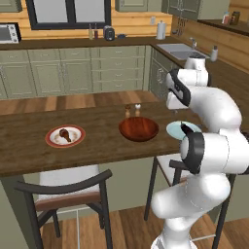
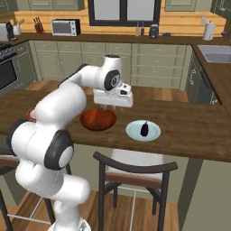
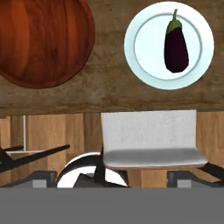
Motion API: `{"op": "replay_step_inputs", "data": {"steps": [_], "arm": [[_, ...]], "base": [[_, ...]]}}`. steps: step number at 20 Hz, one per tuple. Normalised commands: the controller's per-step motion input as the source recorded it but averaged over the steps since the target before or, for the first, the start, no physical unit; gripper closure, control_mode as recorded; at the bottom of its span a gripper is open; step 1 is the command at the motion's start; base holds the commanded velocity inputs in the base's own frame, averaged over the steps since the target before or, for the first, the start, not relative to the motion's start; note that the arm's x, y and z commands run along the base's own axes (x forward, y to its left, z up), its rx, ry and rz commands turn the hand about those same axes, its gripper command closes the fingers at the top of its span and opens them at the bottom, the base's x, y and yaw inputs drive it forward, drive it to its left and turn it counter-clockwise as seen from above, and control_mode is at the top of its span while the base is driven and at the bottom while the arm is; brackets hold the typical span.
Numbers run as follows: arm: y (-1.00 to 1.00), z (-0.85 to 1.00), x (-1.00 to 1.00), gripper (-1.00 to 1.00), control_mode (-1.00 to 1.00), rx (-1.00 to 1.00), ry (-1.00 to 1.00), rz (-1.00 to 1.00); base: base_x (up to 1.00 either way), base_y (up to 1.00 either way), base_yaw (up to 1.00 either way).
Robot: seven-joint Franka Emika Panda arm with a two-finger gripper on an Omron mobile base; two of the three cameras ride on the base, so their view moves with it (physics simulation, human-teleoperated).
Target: Pick the chicken drumstick and eggplant from their plates and place them in the bowl. Then put the bowl in the fridge.
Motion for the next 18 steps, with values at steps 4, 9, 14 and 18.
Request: {"op": "replay_step_inputs", "data": {"steps": [4,9,14,18], "arm": [[-1.0,-0.98,1.0,-1.0,-1.0,0.0,0.01,0.04],[-0.92,-0.82,1.0,-1.0,-1.0,0.0,0.16,0.03],[-0.62,-0.25,1.0,-1.0,-1.0,0.03,0.15,0.03],[-0.01,-0.49,0.96,-1.0,-1.0,0.0,0.05,0.11]], "base": [[0.0,0.0,0.0],[0.0,0.0,0.0],[0.0,0.0,0.0],[0.0,0.0,0.0]]}}
